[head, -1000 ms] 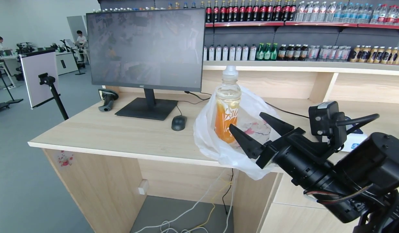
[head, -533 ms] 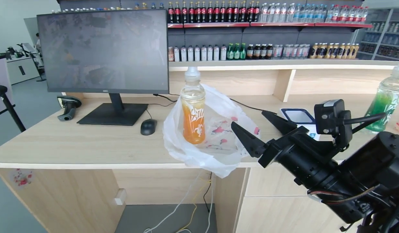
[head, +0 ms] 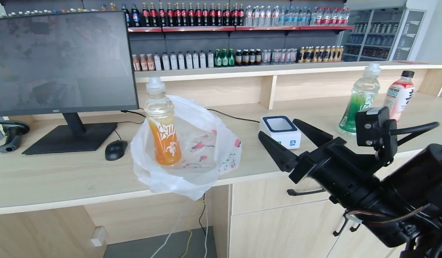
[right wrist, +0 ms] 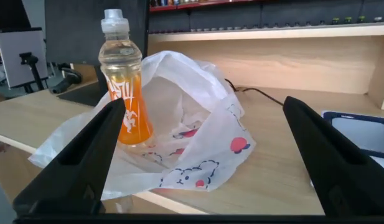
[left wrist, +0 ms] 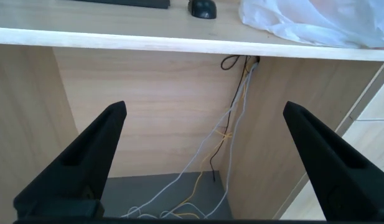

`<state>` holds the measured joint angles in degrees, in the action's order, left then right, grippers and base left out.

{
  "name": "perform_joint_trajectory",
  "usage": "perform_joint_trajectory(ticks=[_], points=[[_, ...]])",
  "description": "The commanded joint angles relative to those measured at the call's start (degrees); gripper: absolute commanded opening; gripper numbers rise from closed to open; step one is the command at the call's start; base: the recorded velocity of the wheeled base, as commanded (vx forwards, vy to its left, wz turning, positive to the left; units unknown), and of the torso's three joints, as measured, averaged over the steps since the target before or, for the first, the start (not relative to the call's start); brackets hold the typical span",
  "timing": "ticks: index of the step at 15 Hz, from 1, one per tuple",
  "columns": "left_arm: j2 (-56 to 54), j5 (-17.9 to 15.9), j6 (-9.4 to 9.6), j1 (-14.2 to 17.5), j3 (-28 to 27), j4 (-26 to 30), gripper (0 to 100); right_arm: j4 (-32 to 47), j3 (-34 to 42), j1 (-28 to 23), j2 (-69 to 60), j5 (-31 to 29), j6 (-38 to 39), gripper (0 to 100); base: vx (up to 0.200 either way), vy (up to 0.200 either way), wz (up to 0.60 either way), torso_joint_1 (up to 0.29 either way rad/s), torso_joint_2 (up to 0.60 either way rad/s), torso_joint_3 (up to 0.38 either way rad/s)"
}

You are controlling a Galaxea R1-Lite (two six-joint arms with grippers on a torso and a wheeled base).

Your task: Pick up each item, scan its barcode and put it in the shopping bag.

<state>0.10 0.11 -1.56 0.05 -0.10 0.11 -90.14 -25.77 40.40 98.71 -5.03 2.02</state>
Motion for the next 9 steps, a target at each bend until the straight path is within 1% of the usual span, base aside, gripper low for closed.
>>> perform_joint_trajectory(ticks=[1,9], points=[[-0.01,0.07,-0.02,-0.05,0.01,0.15,100,0.14,0.19,0.12,-0.27,0.02,0.0,100,0.0,-0.2,0.0,-0.002,0.0,0.002],[-0.01,0.07,-0.02,-0.05,0.01,0.15,100,0.14,-0.86,-0.06,-0.09,0.02,0.0,100,0.0,-0.2,0.0,0.003,0.0,0.002]])
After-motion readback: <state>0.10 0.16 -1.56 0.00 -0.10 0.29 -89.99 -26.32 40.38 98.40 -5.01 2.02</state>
